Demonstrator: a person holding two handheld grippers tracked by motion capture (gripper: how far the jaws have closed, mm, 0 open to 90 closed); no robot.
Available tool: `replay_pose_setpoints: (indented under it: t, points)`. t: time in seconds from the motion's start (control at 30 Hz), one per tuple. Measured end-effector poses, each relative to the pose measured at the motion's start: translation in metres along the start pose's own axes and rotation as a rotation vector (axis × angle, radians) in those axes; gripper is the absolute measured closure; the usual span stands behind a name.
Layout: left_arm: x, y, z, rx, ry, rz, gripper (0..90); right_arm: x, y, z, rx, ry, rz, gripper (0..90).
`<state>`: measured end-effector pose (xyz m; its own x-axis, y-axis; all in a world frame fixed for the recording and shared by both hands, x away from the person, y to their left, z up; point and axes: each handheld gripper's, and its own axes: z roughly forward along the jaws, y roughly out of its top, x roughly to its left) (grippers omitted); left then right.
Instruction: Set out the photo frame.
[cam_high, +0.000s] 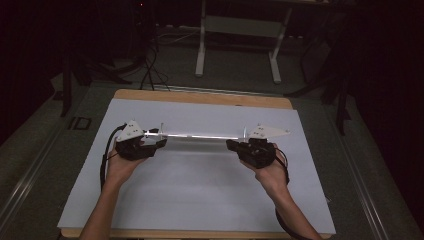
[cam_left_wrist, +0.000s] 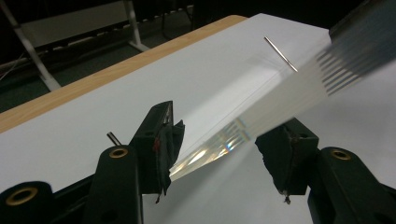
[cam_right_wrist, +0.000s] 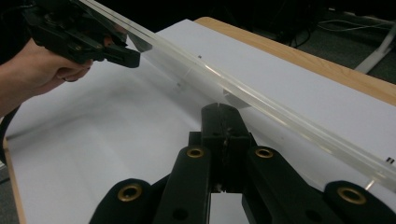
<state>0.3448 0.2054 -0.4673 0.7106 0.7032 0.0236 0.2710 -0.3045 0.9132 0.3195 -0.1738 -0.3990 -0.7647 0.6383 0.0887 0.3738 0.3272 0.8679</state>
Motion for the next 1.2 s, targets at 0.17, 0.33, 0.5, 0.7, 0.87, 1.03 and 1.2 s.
replay_pose_setpoints:
  t: [0.17, 0.33, 0.5, 0.7, 0.87, 1.03, 1.2]
  points:
    - [0.002, 0.002, 0.001, 0.007, -0.006, -0.005, 47.8, -0.005, -0.004, -0.001, -0.003, -0.026, -0.004, 90.0]
    - [0.004, 0.005, 0.001, 0.015, -0.009, -0.021, 47.8, -0.012, -0.008, -0.001, 0.004, -0.06, -0.014, 87.8]
    - [0.005, 0.006, 0.002, 0.018, -0.013, -0.026, 47.8, -0.02, -0.014, -0.001, 0.02, -0.085, -0.033, 84.4]
    - [0.007, 0.008, 0.003, 0.027, -0.018, -0.03, 47.8, -0.032, -0.023, -0.001, 0.035, -0.119, -0.021, 80.1]
    - [0.01, 0.01, 0.003, 0.033, -0.028, -0.037, 48.0, -0.043, -0.032, -0.004, 0.049, -0.153, -0.01, 75.9]
    - [0.012, 0.012, 0.004, 0.038, -0.04, -0.042, 48.2, -0.053, -0.042, -0.006, 0.074, -0.188, -0.007, 71.9]
    - [0.013, 0.012, 0.004, 0.035, -0.042, -0.054, 48.1, -0.067, -0.05, -0.006, 0.077, -0.211, 0.026, 70.2]
